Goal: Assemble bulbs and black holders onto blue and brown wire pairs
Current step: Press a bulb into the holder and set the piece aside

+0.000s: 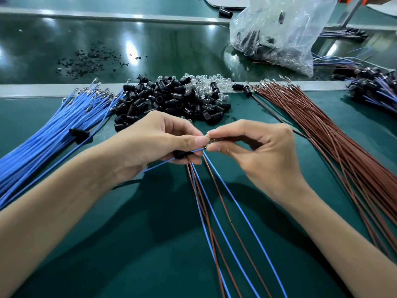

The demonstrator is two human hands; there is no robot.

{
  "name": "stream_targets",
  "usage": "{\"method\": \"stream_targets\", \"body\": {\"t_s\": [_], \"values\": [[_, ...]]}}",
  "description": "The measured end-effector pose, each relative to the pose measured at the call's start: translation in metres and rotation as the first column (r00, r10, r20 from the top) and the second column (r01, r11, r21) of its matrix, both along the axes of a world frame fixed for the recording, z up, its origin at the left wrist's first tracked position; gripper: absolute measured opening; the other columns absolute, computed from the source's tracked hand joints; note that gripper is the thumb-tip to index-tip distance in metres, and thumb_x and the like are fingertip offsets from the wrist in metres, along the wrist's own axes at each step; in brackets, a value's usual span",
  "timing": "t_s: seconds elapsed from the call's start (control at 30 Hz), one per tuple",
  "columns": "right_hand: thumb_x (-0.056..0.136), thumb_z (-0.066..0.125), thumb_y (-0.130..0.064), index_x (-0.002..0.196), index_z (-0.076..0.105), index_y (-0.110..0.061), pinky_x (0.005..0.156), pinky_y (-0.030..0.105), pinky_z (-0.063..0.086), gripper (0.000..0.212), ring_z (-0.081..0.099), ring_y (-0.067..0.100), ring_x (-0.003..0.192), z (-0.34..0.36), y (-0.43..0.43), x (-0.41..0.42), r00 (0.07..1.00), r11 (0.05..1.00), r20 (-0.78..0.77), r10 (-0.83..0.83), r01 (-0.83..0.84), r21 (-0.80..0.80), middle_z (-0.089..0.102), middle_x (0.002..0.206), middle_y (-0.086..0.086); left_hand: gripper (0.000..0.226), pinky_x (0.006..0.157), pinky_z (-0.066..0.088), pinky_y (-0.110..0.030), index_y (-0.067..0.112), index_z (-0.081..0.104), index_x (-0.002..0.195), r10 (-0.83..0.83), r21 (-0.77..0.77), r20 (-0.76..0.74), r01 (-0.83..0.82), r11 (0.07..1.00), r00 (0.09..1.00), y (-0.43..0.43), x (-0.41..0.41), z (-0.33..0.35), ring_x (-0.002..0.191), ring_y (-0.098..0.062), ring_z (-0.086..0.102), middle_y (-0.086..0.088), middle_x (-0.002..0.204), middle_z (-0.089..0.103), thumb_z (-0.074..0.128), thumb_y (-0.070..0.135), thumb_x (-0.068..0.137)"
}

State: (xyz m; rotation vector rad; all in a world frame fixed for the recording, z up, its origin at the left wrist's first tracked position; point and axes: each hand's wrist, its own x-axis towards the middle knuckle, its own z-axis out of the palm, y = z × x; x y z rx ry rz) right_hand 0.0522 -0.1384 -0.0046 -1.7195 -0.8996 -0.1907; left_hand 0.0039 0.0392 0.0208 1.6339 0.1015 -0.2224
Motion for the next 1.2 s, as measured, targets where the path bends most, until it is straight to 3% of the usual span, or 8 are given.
{"method": "stream_targets", "body": {"t_s": [0.1,0.17,0.27,0.37,0.63,0.9,1.03,1.2], "values": [[0.074,0.078,-0.007,0.092,0.071,-0.014,0.077,0.019,0.053,0.020,0.070,0.007,0.076,0.002,-0.001,0.005,0.999,0.998,-0.019,-0.028,0.029,0.058,0.072,0.084,-0.005,0.045,0.063,0.055,-0.017,0.011,0.069,0.093,-0.139,0.096,-0.062,0.145,0.985,0.988,0.007,0.001,0.006,0.079,-0.014,0.072,0.000,0.090,0.074,0.061,0.046,0.067],[0.075,0.078,-0.008,0.091,0.071,-0.018,0.077,0.016,0.051,0.021,0.068,0.004,0.076,0.003,-0.004,0.008,0.997,0.994,-0.055,-0.052,0.057,0.096,0.072,0.084,-0.008,0.053,0.066,0.055,-0.018,0.009,0.069,0.096,-0.209,0.190,-0.112,0.227,0.955,0.971,0.014,0.001,0.010,0.083,-0.017,0.072,-0.002,0.095,0.074,0.056,0.052,0.067],[0.075,0.077,-0.008,0.089,0.070,-0.023,0.076,0.014,0.049,0.022,0.067,0.002,0.075,0.004,-0.007,0.010,0.994,0.990,-0.084,-0.063,0.073,0.120,0.072,0.082,-0.014,0.043,0.061,0.052,-0.015,0.009,0.073,0.082,-0.248,0.293,-0.125,0.275,0.916,0.961,0.022,-0.002,0.017,0.074,-0.018,0.072,-0.006,0.081,0.074,0.061,0.047,0.067],[0.075,0.077,-0.003,0.089,0.069,-0.022,0.075,0.013,0.049,0.024,0.067,0.001,0.075,0.005,-0.007,0.010,0.996,0.990,-0.080,-0.050,0.060,0.125,0.071,0.082,-0.014,0.037,0.054,0.049,-0.014,0.011,0.072,0.076,-0.219,0.345,-0.047,0.221,0.912,0.975,0.026,-0.001,0.019,0.062,-0.014,0.069,-0.004,0.070,0.071,0.060,0.045,0.069],[0.073,0.077,-0.002,0.089,0.069,-0.020,0.075,0.013,0.050,0.026,0.067,0.001,0.074,0.006,-0.003,0.003,0.994,0.988,-0.107,-0.013,0.029,0.149,0.071,0.081,-0.013,0.025,0.045,0.039,-0.012,0.020,0.072,0.070,-0.214,0.301,0.136,0.166,0.939,0.967,0.018,0.000,0.015,0.049,-0.006,0.052,0.002,0.061,0.065,0.060,0.039,0.081],[0.065,0.079,-0.010,0.082,0.072,-0.016,0.074,0.018,0.054,0.019,0.070,0.007,0.074,0.005,-0.001,0.000,0.977,0.981,-0.208,0.052,-0.011,0.195,0.074,0.078,-0.009,0.025,0.044,0.031,-0.009,0.025,0.071,0.060,-0.162,0.205,0.129,0.133,0.970,0.978,0.009,0.001,0.007,0.044,-0.003,0.039,0.005,0.054,0.059,0.057,0.039,0.076],[0.068,0.077,-0.009,0.091,0.072,-0.013,0.077,0.016,0.052,0.024,0.069,0.006,0.079,0.004,-0.002,0.002,0.961,0.986,-0.261,0.092,-0.052,0.156,0.075,0.083,-0.004,0.027,0.044,0.025,-0.012,0.021,0.069,0.060,-0.124,0.157,0.093,0.109,0.982,0.988,0.005,0.001,0.002,0.043,-0.004,0.035,0.004,0.054,0.055,0.055,0.038,0.076],[0.072,0.077,-0.015,0.104,0.069,-0.013,0.080,0.018,0.052,0.032,0.070,0.008,0.086,0.000,0.001,0.000,0.962,0.986,-0.219,0.164,-0.163,0.021,0.073,0.095,-0.001,0.027,0.045,0.027,-0.012,0.020,0.067,0.059,-0.157,0.153,0.096,0.141,0.978,0.983,0.001,0.001,-0.001,0.047,-0.008,0.036,0.003,0.053,0.054,0.060,0.043,0.073]]}}
